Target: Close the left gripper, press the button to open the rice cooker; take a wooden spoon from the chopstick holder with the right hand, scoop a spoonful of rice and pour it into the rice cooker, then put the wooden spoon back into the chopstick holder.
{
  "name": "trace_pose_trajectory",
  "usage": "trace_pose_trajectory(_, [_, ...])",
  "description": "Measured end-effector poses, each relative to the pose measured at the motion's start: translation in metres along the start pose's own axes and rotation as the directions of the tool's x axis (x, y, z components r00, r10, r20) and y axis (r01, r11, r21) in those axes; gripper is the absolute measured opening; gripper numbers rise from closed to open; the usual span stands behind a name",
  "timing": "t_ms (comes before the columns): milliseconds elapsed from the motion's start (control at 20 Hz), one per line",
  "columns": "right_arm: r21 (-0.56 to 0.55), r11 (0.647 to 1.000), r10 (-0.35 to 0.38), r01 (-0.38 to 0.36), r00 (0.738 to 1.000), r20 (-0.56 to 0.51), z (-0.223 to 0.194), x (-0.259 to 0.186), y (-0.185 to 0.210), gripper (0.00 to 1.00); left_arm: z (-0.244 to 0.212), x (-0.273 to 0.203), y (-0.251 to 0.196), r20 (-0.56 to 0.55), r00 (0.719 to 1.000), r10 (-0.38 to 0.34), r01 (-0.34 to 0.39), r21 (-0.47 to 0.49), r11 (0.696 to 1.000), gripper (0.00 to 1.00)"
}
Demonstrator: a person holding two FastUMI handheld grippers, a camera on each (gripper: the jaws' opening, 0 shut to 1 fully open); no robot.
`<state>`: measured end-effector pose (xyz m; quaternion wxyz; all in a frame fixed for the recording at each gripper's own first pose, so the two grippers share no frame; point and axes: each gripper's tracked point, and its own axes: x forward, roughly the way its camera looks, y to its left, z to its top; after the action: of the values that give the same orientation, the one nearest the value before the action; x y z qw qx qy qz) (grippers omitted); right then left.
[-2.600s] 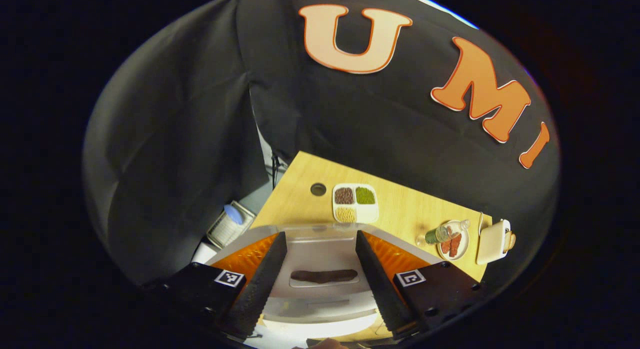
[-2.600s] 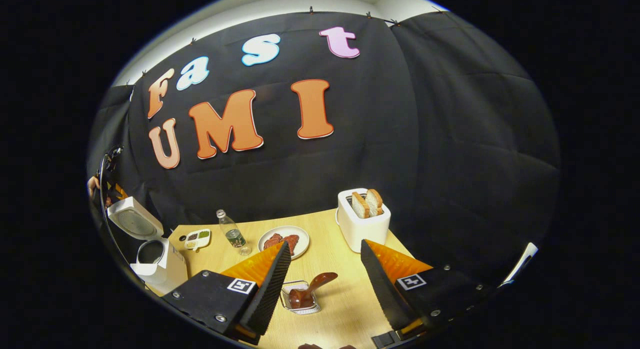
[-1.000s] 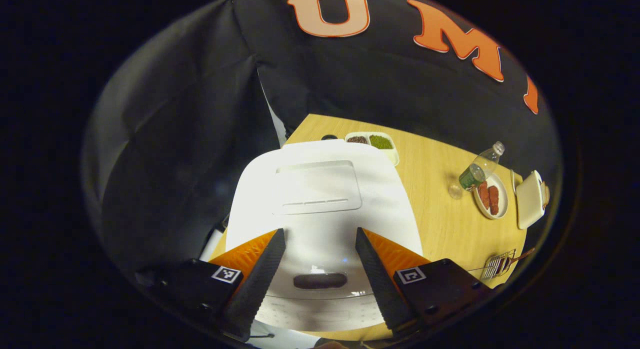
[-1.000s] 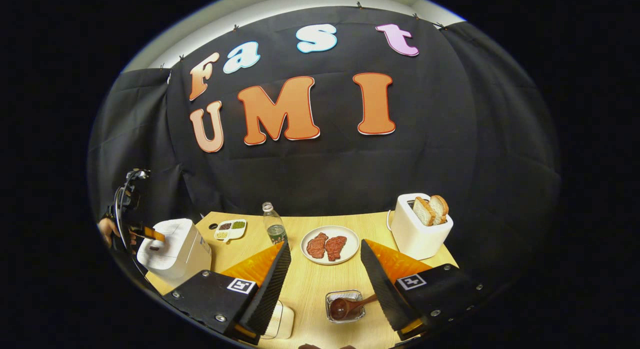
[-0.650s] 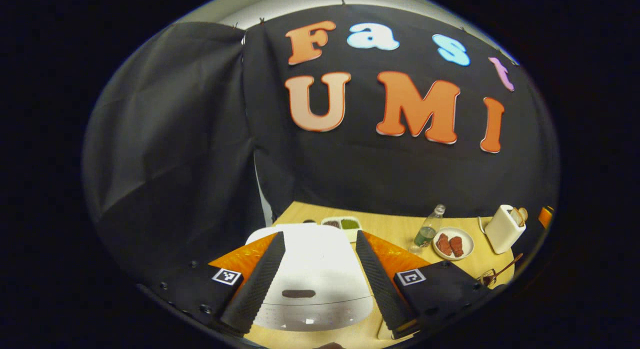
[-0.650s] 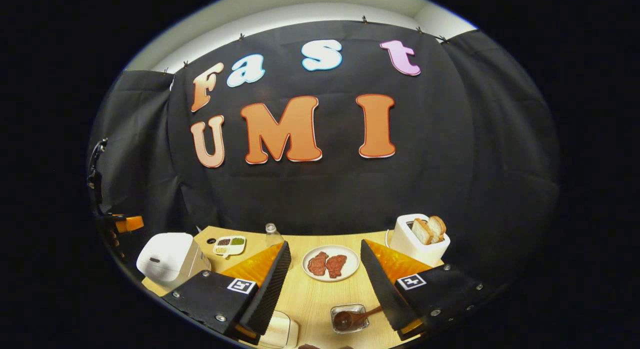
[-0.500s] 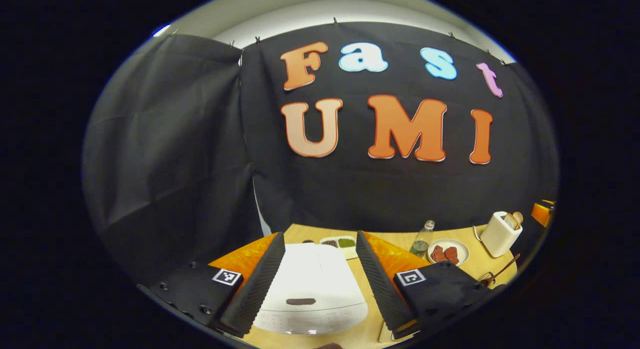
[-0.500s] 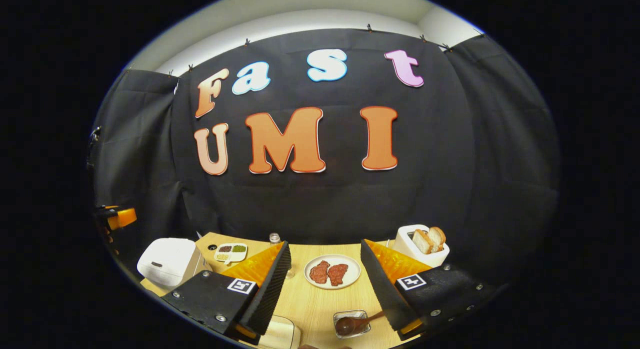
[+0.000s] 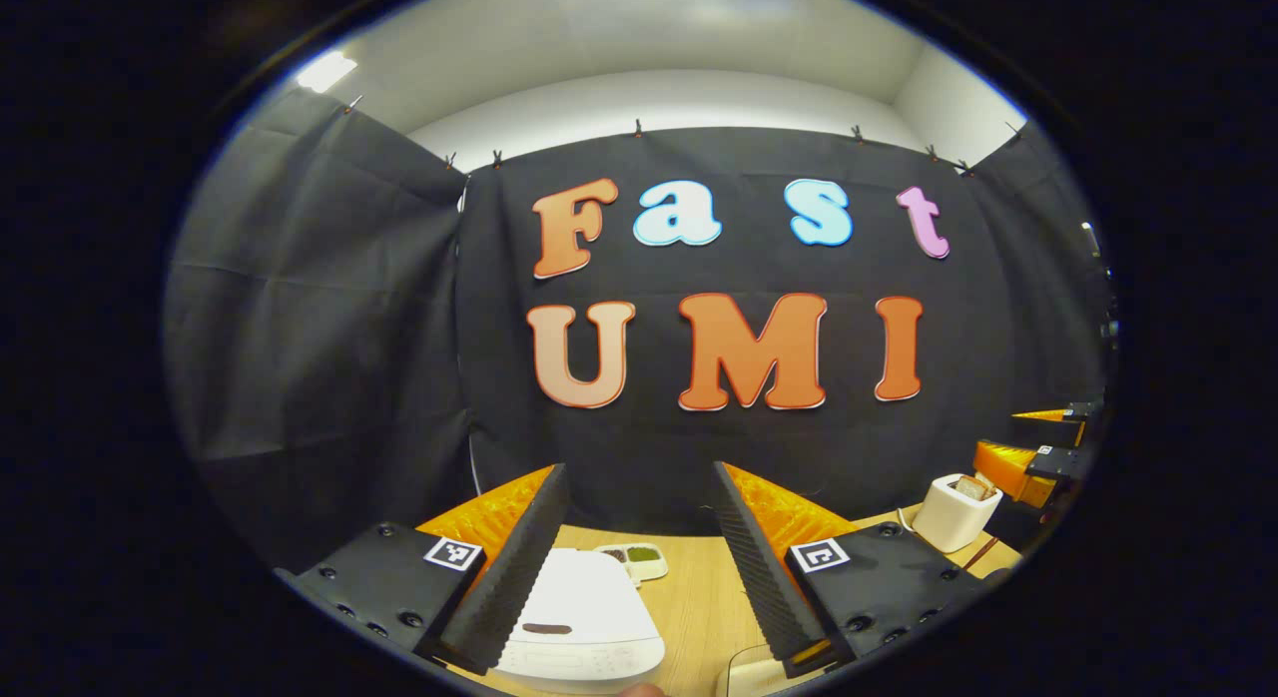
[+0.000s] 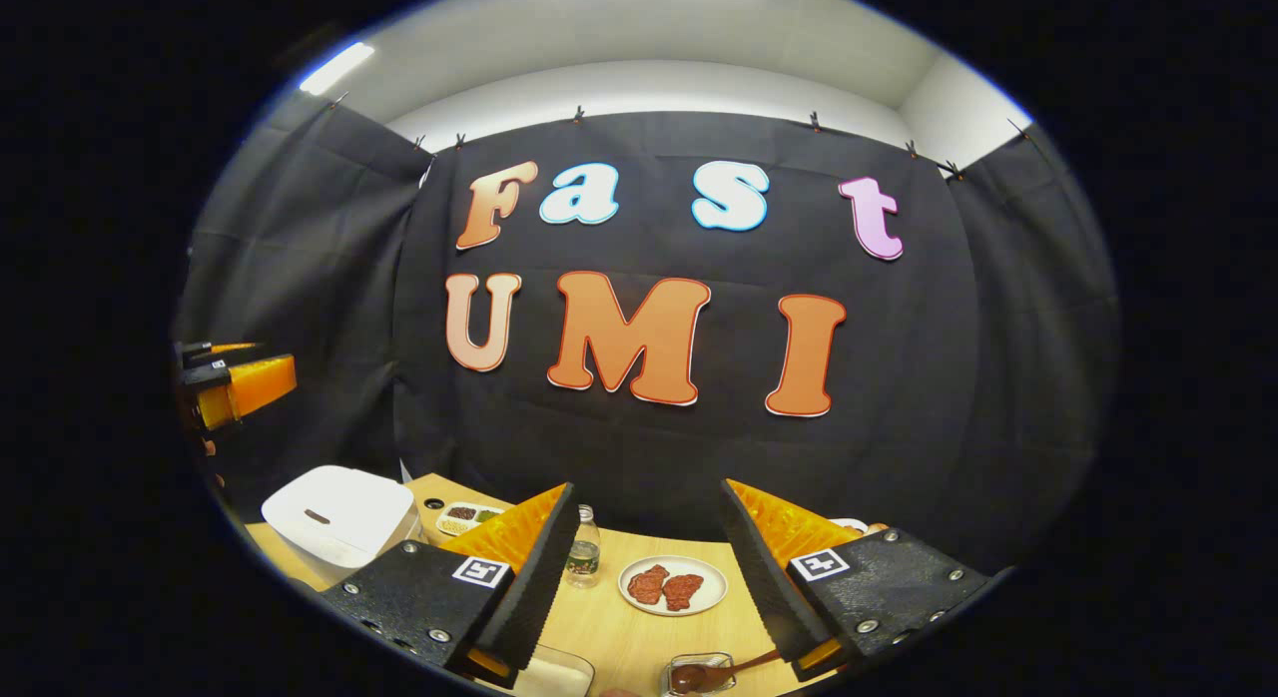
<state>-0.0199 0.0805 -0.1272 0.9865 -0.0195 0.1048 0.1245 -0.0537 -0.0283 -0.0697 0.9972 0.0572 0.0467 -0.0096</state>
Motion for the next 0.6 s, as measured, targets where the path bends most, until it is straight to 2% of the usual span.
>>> trace_pose_trajectory(150, [0.031, 1.000, 0.002, -0.002, 1.000, -0.006, -0.003, -0.006, 0.002, 0.87, -0.010, -0.006, -0.019, 0.019, 0.999, -0.031, 0.029, 0.074, 0.997, 0.97])
trace_pose_trajectory(400, [0.078, 0.996, -0.052, 0.050, 0.998, 0.033, -0.010, -0.016, -0.007, 0.87, -0.031, -0.007, -0.030, -0.029, 0.999, -0.041, 0.043, 0.049, 0.998, 1.00])
trace_pose_trajectory(600, [0.071, 0.996, -0.054, 0.051, 0.998, 0.036, -0.018, -0.023, -0.002, 0.87, -0.047, -0.005, -0.041, -0.075, 0.995, -0.062, 0.064, 0.030, 0.997, 0.99])
